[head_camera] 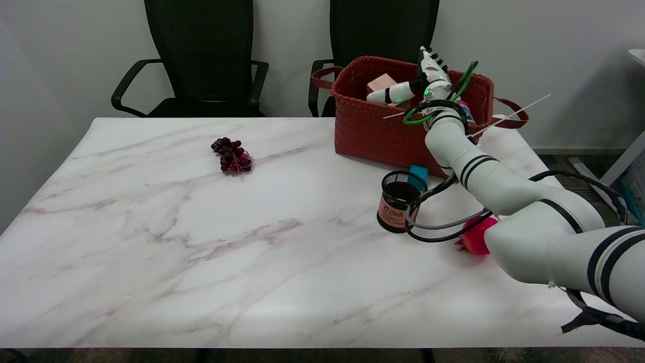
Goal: Place the wooden rectangular block into the brown storage basket.
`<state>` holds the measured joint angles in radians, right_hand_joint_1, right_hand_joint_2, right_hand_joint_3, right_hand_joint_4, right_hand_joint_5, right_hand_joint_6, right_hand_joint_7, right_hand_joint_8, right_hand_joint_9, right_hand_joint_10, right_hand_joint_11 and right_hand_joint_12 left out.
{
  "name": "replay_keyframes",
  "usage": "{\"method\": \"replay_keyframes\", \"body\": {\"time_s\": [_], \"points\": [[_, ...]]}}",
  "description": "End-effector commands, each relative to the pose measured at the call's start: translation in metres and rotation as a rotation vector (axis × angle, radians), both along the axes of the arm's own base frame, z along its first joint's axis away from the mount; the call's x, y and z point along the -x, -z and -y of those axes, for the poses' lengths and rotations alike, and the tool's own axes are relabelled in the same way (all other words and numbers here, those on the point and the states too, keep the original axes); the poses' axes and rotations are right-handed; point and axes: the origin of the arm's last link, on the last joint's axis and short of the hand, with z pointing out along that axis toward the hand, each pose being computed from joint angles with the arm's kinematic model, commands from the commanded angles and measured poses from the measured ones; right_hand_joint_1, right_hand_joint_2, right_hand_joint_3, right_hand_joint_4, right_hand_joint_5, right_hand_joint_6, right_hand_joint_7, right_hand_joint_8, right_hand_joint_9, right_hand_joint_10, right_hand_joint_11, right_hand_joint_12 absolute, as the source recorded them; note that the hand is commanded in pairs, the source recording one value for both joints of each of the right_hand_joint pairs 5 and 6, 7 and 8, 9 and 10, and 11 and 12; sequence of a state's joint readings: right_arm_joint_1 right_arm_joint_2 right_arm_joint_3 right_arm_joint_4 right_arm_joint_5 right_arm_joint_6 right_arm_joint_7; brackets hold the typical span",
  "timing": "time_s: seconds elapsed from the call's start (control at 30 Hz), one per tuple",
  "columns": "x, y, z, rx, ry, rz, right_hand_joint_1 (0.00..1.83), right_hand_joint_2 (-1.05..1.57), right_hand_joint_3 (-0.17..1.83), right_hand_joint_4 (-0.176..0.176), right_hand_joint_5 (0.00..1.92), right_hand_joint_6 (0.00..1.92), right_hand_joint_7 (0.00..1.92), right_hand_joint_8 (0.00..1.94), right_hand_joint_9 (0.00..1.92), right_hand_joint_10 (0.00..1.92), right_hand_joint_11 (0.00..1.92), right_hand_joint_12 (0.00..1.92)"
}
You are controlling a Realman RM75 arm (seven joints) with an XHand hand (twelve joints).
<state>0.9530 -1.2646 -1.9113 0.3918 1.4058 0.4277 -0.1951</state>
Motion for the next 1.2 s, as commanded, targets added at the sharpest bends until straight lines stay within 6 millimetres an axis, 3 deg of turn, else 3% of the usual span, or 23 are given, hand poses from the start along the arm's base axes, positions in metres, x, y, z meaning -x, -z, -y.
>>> {"method": "replay_keyframes", "body": {"time_s": [0.03,0.13,0.3,0.43,0.6,0.7,0.97,1.2], "points": [[-0.023,-0.008,-0.006,0.022,-0.082,0.012,1.00,0.01,0.17,0.000,0.00,0.00,0.00,0.00,0.00,0.00,0.00,0.00],[-0.034,-0.012,-0.011,0.032,-0.129,0.011,0.99,0.04,0.09,0.000,0.00,0.00,0.00,0.00,0.00,0.00,0.00,0.00],[-0.071,-0.014,-0.030,0.030,-0.276,-0.049,0.96,0.11,0.08,0.000,0.00,0.00,0.00,0.00,0.00,0.00,0.00,0.00],[-0.101,-0.006,-0.061,0.012,-0.348,-0.222,0.97,0.21,0.15,0.000,0.00,0.00,0.08,0.08,0.11,0.11,0.00,0.00],[-0.120,0.013,-0.099,0.000,-0.373,-0.406,1.04,0.27,0.35,0.000,0.00,0.00,0.15,0.15,0.17,0.17,0.00,0.00],[-0.119,0.018,-0.128,0.020,-0.362,-0.495,1.06,0.27,0.39,0.000,0.00,0.00,0.16,0.16,0.17,0.17,0.00,0.00],[-0.090,0.014,-0.211,0.153,-0.268,-0.623,1.12,0.29,0.50,0.000,0.09,0.09,0.20,0.20,0.19,0.19,0.00,0.00],[-0.061,0.032,-0.260,0.224,-0.206,-0.785,1.15,0.29,0.56,0.000,0.10,0.10,0.21,0.21,0.20,0.20,0.00,0.00]]}}
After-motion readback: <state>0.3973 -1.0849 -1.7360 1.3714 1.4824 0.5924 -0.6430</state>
